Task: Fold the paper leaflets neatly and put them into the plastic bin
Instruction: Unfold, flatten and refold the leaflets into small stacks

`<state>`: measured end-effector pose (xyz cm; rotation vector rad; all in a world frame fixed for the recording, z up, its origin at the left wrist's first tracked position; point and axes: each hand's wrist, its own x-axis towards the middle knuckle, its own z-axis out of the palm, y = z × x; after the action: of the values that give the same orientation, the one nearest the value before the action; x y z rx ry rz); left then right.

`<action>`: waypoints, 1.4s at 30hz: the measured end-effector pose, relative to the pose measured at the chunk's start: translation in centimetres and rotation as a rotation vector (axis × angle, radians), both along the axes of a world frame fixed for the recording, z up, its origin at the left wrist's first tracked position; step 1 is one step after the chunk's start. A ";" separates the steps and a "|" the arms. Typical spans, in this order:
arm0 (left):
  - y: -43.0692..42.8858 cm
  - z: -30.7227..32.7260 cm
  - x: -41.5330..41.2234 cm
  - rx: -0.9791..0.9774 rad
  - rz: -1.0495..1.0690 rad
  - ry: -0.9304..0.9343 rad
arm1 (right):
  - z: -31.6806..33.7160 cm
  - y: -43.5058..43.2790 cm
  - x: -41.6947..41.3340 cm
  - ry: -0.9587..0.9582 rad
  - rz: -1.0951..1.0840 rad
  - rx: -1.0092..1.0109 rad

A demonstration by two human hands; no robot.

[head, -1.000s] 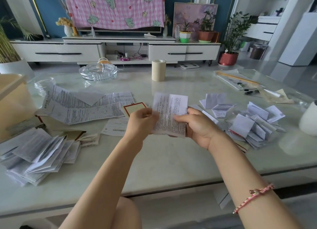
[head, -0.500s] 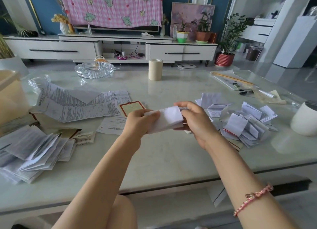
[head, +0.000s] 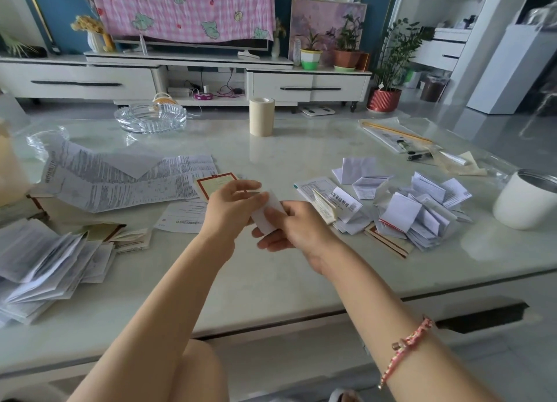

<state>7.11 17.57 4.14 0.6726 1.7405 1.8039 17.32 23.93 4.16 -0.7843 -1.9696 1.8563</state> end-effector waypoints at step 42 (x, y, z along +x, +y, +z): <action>9.0 -5.8 1.9 -0.428 -0.217 0.631 | -3.7 8.1 0.4 -0.590 -0.329 0.627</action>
<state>9.00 26.54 -1.62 1.2706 2.2456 1.0703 17.71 32.07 0.51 -1.4255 -2.3673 0.7818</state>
